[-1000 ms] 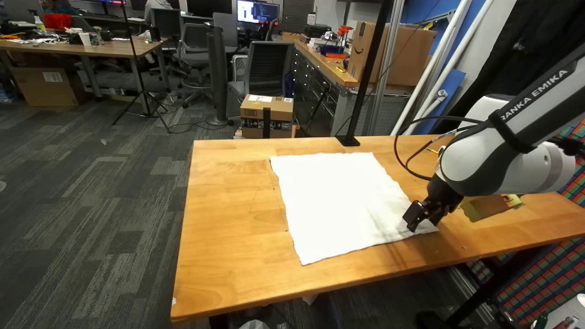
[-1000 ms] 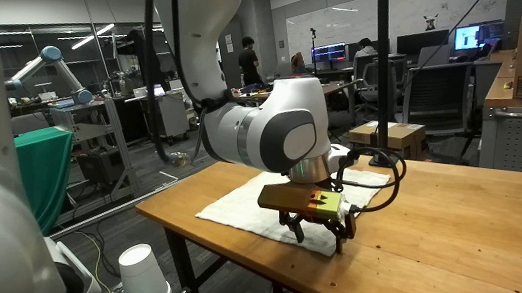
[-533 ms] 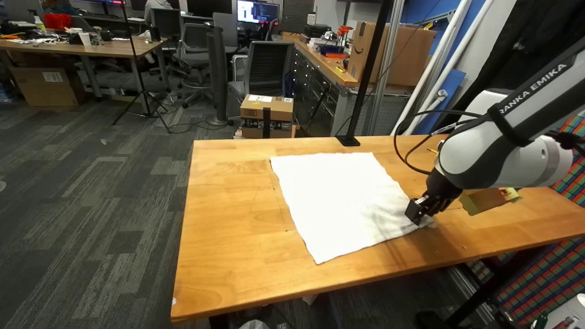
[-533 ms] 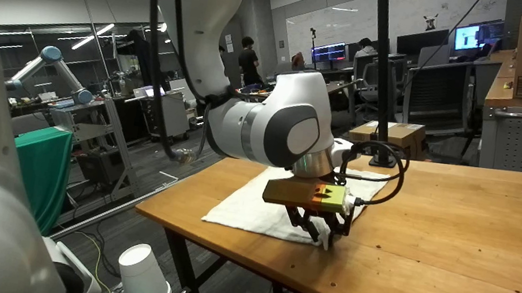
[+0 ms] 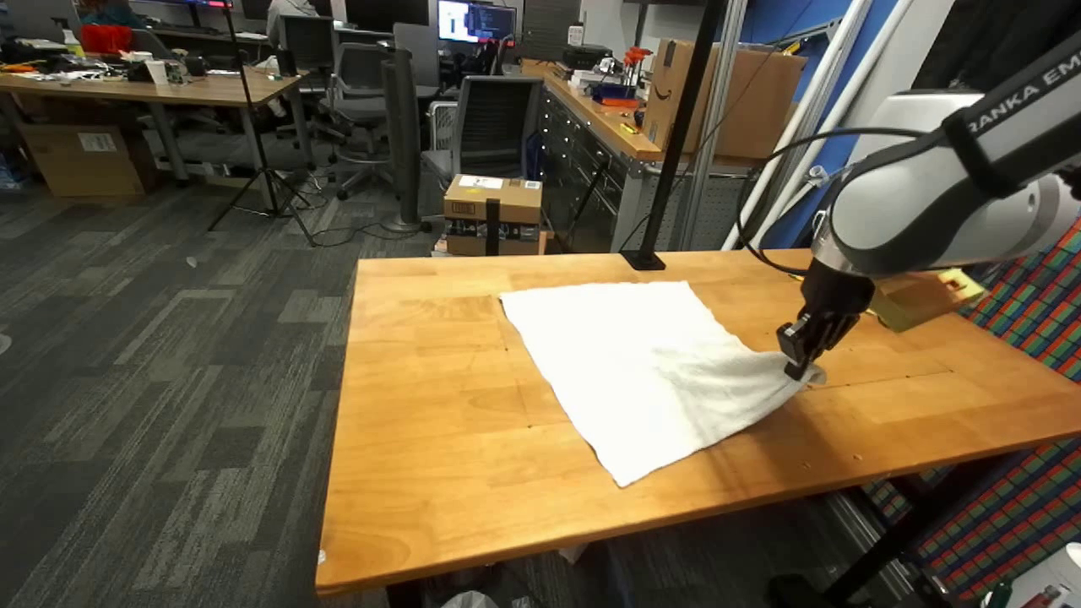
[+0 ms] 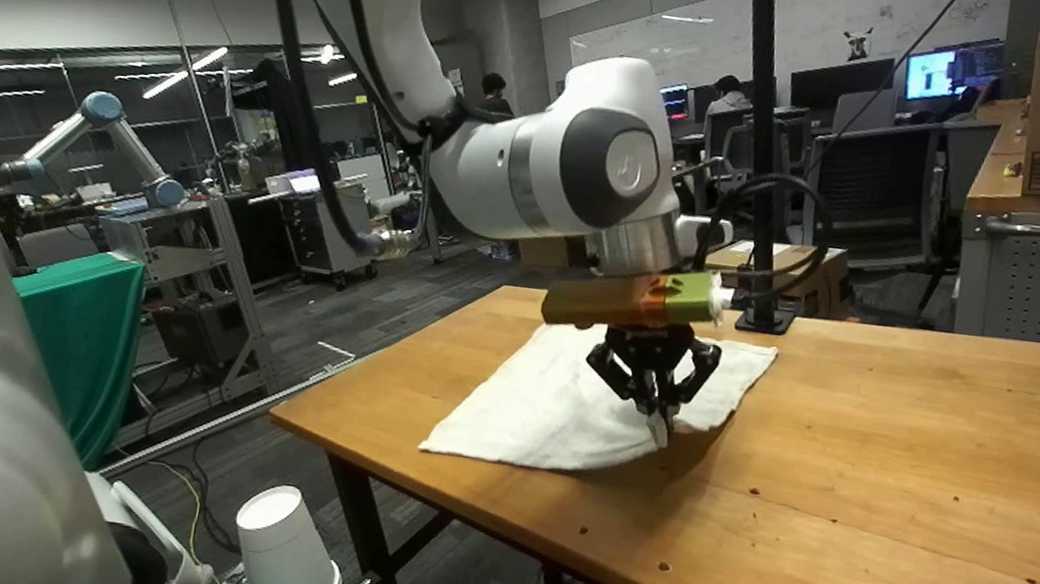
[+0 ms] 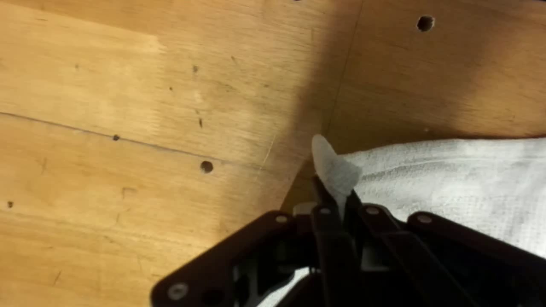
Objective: Fold the towel twice on the table
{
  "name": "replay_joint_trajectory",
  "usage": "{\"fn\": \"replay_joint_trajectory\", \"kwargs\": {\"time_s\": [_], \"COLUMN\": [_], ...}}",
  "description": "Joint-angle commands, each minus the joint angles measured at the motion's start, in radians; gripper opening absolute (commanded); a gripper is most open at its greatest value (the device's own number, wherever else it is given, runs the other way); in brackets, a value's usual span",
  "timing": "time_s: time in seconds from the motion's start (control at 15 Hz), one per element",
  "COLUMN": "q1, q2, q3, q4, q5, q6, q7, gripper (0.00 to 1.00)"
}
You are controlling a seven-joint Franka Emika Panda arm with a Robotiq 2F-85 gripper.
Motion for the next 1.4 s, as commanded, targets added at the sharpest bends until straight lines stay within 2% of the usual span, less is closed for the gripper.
{"fn": "replay_joint_trajectory", "kwargs": {"time_s": [0.0,0.47,0.8,1.0,1.33], "q1": [0.03,0.128,0.229,0.296,0.37], "q2": [-0.038,0.119,0.301,0.414,0.581], "q3": [0.011,0.095,0.149,0.17,0.198], "q4": [0.177,0.634,0.911,1.065,1.307], "q5": [-0.046,-0.146,-0.21,-0.247,-0.196], "q6": [-0.267,-0.741,-0.981,-1.053,-1.026], "q7": [0.066,0.128,0.128,0.112,0.071], "gripper": [0.05,0.03,0.04,0.04,0.04]}}
